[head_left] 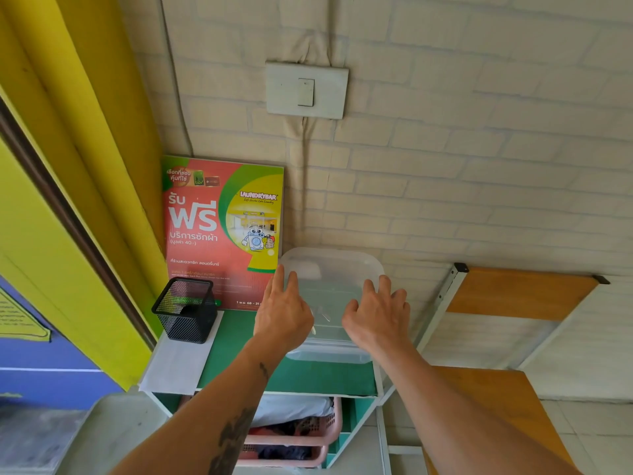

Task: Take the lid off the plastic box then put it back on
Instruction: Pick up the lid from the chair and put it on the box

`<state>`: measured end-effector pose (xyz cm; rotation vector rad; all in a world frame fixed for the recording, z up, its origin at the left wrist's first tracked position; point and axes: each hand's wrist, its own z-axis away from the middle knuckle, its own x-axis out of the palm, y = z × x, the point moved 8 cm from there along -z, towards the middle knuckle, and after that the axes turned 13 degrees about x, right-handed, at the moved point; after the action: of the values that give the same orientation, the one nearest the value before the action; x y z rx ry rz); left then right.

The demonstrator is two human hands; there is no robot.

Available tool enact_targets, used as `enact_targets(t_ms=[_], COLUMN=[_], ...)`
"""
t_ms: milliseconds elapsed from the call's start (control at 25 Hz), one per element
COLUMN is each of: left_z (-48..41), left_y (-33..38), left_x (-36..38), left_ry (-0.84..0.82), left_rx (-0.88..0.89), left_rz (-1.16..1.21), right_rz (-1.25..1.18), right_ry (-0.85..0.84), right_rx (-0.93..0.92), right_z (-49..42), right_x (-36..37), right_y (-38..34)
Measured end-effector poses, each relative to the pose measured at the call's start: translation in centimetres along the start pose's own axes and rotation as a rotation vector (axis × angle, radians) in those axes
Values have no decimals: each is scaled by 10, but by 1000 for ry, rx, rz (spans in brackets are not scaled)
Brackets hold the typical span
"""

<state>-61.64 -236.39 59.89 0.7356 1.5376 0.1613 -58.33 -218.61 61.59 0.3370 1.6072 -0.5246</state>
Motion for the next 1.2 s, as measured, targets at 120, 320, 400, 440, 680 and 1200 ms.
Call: enact_targets(t_ms=[120, 320, 400, 440, 680, 1200], left_z=[2, 5, 5, 4, -14, -27], left_y=[-1, 2, 3, 4, 26, 15], left_x=[5, 5, 5, 4, -12, 18], left_ry=[-24, -17, -50, -69, -2, -234], left_rx=[30, 64, 45, 32, 210, 291], left_rz=[-27, -67, -105, -147, -329, -445], right_rz=[14, 14, 9, 11, -28, -1], right_ry=[-3, -39, -85, -112, -148, -183], right_rx=[-11, -21, -34, -43, -217, -259], right_z=[0, 0, -1, -2, -20, -21], right_x=[4, 10, 13, 15, 6, 21], right_y=[1, 1, 0, 0, -6, -7])
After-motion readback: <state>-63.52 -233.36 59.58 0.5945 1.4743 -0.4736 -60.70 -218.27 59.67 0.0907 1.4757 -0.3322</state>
